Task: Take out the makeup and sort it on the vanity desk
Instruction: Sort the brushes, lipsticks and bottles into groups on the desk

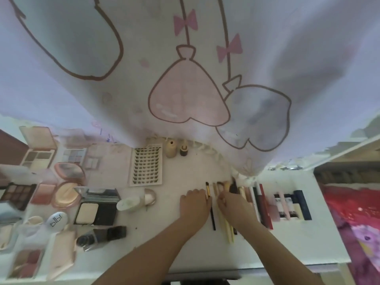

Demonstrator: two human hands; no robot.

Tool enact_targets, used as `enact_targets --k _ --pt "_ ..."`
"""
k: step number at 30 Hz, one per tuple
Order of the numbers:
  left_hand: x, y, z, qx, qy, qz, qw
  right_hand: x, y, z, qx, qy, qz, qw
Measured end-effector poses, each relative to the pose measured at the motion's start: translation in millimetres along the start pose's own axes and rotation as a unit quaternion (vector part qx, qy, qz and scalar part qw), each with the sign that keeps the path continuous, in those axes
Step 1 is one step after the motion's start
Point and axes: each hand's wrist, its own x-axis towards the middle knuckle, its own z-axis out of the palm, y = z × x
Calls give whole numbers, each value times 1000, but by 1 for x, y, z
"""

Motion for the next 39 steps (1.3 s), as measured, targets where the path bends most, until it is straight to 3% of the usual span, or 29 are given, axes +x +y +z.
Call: enact_targets --k 7,14,22,28,36,39 --pt "7 -3 3 72 -10 6 997 1 -15 6 -79 5 13 997" --pt "-48 -63 -2 95 -2 -11 995 -3 -40 19 -48 -10 -5 999" --pt "-93 -127 -11 57 25 -62 996 -34 -118 66 9 -42 -65 997" --pt "-89 -130 -15 30 10 -69 997 -38 -136 77 1 -28 -47 999" --pt "-84 -127 -16 -2 17 -40 999 -40 -118 62 19 14 -17 1000" --pt "-82 -103 -22 -1 52 38 998 -34 -84 32 29 57 25 998"
